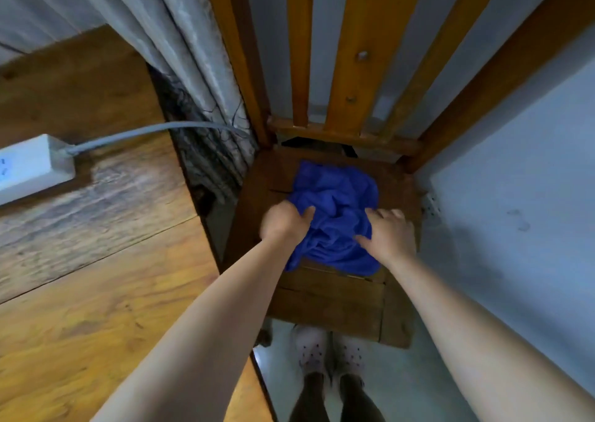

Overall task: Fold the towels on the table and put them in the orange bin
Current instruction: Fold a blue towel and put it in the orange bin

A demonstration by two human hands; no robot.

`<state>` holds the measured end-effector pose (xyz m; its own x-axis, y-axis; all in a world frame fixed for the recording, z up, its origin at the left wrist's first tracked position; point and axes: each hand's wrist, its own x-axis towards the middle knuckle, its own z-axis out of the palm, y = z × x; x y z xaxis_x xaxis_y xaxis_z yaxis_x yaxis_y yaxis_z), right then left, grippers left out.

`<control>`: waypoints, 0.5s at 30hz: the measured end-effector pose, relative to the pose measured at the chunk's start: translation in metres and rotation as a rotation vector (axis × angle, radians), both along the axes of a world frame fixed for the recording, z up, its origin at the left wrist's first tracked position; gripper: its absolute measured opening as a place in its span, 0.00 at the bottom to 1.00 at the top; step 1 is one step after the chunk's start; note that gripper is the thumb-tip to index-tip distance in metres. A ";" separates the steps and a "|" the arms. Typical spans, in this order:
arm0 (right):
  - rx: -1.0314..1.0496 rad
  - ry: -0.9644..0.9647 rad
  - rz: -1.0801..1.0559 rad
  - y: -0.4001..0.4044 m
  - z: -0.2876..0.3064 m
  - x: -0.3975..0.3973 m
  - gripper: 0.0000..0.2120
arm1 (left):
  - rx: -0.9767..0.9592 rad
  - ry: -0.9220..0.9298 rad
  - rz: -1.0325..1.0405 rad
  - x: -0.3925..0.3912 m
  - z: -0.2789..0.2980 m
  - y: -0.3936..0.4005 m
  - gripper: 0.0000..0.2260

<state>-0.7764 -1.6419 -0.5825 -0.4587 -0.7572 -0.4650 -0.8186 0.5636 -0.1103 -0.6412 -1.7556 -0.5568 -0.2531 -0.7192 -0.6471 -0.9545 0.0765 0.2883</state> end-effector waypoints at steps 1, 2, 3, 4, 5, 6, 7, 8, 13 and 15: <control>0.006 -0.012 -0.036 -0.003 -0.012 -0.001 0.29 | 0.018 0.016 0.047 -0.002 -0.012 -0.001 0.19; 0.001 -0.022 -0.079 -0.006 -0.020 -0.001 0.29 | 0.020 0.030 0.088 -0.004 -0.020 -0.001 0.18; -0.004 -0.026 -0.107 -0.008 -0.028 -0.002 0.26 | 0.013 0.045 0.128 -0.004 -0.027 -0.002 0.17; -0.009 -0.025 -0.124 -0.010 -0.033 -0.002 0.22 | 0.007 0.057 0.164 -0.005 -0.033 -0.002 0.16; -0.016 -0.030 -0.131 -0.010 -0.038 -0.001 0.18 | 0.004 0.071 0.192 -0.005 -0.038 -0.002 0.14; -0.034 -0.044 -0.134 -0.012 -0.042 -0.002 0.16 | 0.013 0.095 0.219 -0.007 -0.043 -0.005 0.13; -0.051 -0.066 -0.137 -0.011 -0.044 -0.001 0.15 | 0.025 0.125 0.246 -0.008 -0.046 -0.006 0.12; -0.074 -0.082 -0.137 -0.011 -0.042 -0.002 0.15 | 0.037 0.156 0.266 -0.010 -0.046 -0.008 0.13; -0.194 -0.080 -0.153 -0.003 -0.009 -0.014 0.13 | -0.049 0.253 0.289 -0.012 -0.017 -0.010 0.16; -0.248 -0.073 -0.136 -0.006 0.017 -0.021 0.13 | -0.124 0.282 0.256 -0.011 0.009 -0.010 0.19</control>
<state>-0.7975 -1.6477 -0.5656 -0.5356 -0.7860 -0.3088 -0.7222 0.6159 -0.3148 -0.6524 -1.7658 -0.5480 -0.2111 -0.8502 -0.4823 -0.8321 -0.1026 0.5450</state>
